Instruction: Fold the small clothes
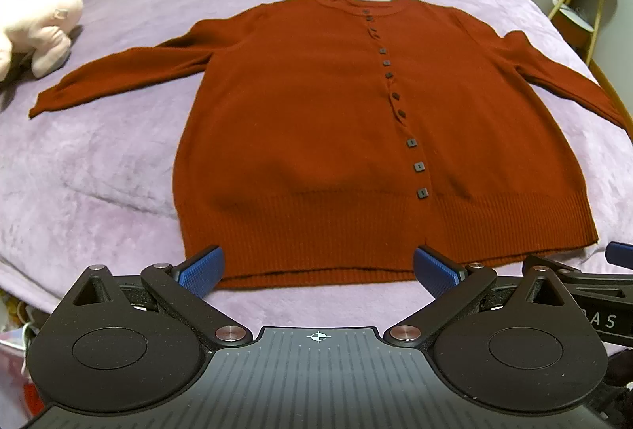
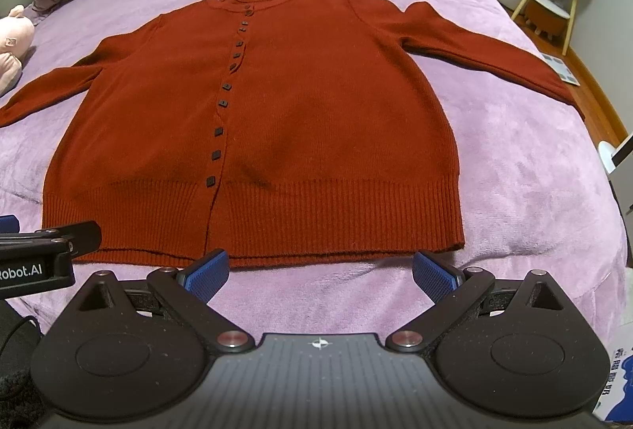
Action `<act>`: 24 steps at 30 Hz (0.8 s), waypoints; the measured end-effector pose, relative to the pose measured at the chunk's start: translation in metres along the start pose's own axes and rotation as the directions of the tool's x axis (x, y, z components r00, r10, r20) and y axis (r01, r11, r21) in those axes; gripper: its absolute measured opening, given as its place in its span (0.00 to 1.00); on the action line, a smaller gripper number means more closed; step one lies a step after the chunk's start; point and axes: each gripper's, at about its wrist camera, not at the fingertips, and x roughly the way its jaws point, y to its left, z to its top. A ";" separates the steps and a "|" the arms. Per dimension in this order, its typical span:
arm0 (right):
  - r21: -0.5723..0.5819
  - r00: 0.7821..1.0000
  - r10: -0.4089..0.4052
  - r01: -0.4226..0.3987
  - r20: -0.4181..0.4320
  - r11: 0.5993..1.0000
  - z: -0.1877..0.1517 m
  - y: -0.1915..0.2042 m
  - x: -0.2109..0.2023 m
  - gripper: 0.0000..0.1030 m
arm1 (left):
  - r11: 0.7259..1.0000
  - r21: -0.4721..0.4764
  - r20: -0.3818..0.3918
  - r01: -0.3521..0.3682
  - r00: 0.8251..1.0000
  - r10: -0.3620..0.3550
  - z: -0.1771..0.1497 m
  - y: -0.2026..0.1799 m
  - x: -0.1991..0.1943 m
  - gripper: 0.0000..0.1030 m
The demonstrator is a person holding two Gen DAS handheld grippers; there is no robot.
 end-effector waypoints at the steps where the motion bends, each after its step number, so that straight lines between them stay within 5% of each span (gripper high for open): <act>1: 0.001 1.000 0.000 0.000 0.001 1.000 0.000 0.000 0.000 0.96 | 1.000 -0.001 -0.001 0.001 1.000 -0.001 0.000 0.000 0.000 1.00; 24: 0.008 1.000 0.001 -0.001 0.005 1.000 -0.001 -0.001 0.000 0.96 | 1.000 -0.007 -0.004 0.003 1.000 -0.004 -0.001 0.001 0.003 1.00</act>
